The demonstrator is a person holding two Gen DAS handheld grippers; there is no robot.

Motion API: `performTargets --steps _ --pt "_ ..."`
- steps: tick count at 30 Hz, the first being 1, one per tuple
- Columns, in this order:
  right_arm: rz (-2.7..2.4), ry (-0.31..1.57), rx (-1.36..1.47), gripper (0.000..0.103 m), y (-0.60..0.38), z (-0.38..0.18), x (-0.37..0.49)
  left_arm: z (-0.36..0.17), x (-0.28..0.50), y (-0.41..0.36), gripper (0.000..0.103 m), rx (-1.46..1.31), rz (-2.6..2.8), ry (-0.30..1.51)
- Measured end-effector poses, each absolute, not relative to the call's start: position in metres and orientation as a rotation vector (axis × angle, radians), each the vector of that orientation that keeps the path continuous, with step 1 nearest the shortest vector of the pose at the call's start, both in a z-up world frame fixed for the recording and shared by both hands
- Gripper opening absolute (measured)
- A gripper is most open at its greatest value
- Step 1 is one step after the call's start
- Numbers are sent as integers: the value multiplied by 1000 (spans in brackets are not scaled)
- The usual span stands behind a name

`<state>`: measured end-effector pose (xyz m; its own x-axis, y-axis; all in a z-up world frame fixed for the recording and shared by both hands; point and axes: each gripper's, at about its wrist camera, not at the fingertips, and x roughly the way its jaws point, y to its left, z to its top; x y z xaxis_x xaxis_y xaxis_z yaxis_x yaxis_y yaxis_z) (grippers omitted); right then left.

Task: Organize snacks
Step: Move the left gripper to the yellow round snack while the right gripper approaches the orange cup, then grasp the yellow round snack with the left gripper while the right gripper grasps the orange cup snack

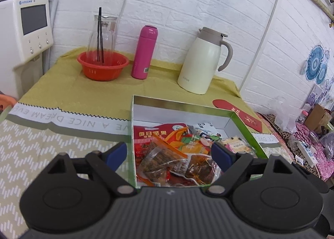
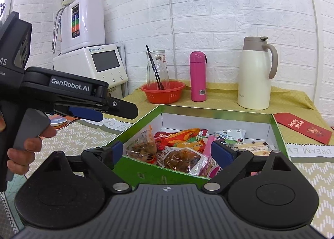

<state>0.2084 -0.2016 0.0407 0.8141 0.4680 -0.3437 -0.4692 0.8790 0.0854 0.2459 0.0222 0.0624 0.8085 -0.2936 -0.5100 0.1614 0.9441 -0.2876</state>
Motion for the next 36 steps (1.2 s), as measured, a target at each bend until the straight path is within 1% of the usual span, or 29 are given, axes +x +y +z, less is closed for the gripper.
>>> performTargets --steps 6,10,14,17,18,20,22,23,24,26,27,28,29,30,31,34,36 --pt "476 383 -51 103 -219 43 176 67 203 17 87 -226 -305 607" --pt "448 418 -62 103 -239 34 153 60 168 10 87 -223 -376 627" --pt "392 493 -66 103 -261 20 137 40 135 -10 87 -176 -495 673" --pt "366 528 -45 103 -272 13 133 17 121 -38 87 -82 -587 722" --pt "367 539 -37 102 -274 12 133 10 119 -47 87 -47 -604 730" --pt "376 543 -32 93 -276 12 130 -4 117 -61 86 8 -607 753" --pt "388 537 -44 88 -274 12 126 -15 118 -67 82 30 -612 769" --pt "393 534 -48 86 -273 12 125 -20 121 -68 67 26 -621 784" --pt "399 533 -52 85 -273 12 124 -23 125 -68 62 15 -626 800" --pt "410 536 -57 81 -270 11 126 -27 128 -67 61 10 -624 800" --pt "414 537 -58 79 -268 11 127 -28 130 -67 58 13 -622 803" --pt "419 538 -58 76 -267 10 128 -29 131 -67 57 11 -623 805" --pt "426 541 -57 75 -264 9 131 -30 132 -67 53 11 -624 803" --pt "436 545 -56 74 -261 8 134 -29 132 -67 43 25 -627 795" --pt "446 549 -55 73 -257 7 137 -29 132 -68 38 39 -625 790" --pt "494 565 -50 68 -239 3 153 -28 134 -65 37 43 -630 790" --pt "530 565 -57 68 -227 0 165 -28 134 -62 37 25 -633 794"
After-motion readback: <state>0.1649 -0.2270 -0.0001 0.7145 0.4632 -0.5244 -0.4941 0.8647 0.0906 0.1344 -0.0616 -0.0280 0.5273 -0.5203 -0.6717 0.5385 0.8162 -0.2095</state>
